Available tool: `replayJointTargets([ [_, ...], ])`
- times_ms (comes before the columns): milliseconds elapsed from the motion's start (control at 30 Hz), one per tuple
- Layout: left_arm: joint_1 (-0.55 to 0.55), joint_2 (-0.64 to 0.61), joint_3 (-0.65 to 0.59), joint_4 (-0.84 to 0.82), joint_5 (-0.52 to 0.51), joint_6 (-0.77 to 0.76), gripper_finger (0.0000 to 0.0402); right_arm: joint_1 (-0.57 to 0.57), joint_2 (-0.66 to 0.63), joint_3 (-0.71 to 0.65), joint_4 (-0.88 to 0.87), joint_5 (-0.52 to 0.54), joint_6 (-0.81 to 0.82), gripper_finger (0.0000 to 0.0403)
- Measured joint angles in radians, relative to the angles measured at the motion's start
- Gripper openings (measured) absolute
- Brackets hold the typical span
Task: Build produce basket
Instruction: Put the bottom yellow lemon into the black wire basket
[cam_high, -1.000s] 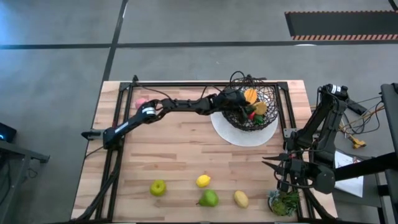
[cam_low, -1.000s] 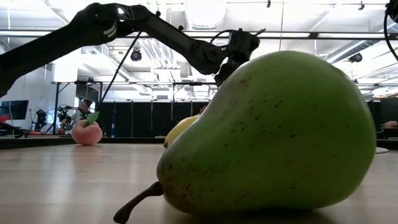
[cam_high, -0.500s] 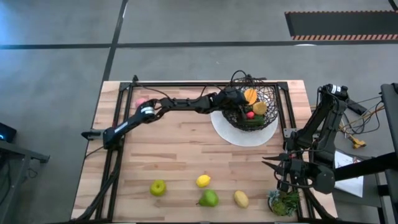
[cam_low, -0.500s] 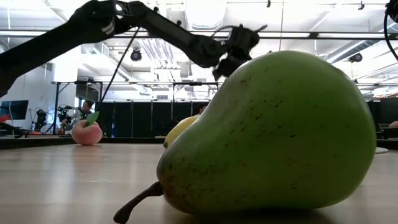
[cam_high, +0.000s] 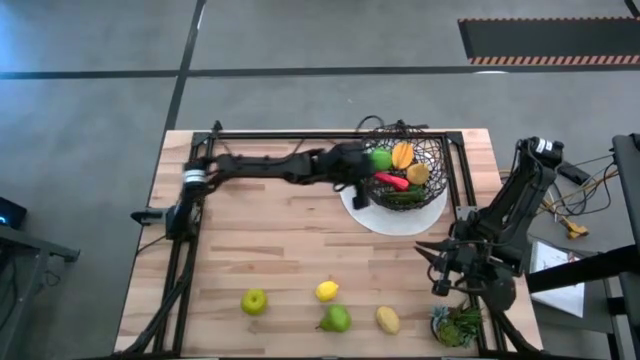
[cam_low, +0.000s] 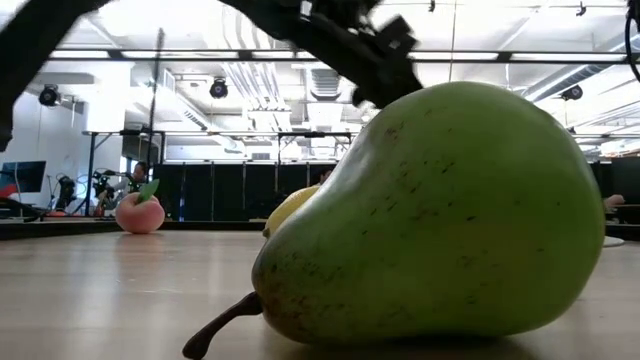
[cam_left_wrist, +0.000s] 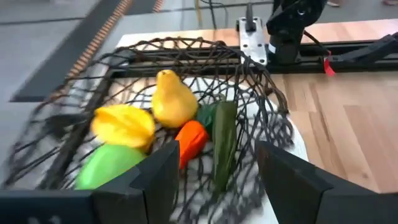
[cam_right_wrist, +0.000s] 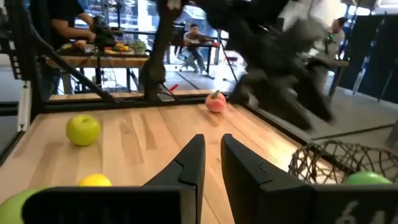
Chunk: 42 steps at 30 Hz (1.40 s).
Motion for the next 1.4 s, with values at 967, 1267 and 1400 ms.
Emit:
replayJointTargets([
  [967, -0.481, -0.618, -1.125, 0.513, -0.585, -0.406, 0.0198, -0.216, 0.43, 0.315, 0.045, -0.735, 0.109, 0.0103],
  [1267, -0.512, -0.482, -1.12, 0.621, -0.594, -0.432, 0.0198, -0.254, 0.655, 0.666, -0.513, -0.978, 0.496, 0.0213],
  [1400, -0.514, -0.432, -1.117, 0.68, -0.588, -0.432, 0.0198, -0.27, 0.743, 0.796, -0.656, -1.104, 0.628, 0.026],
])
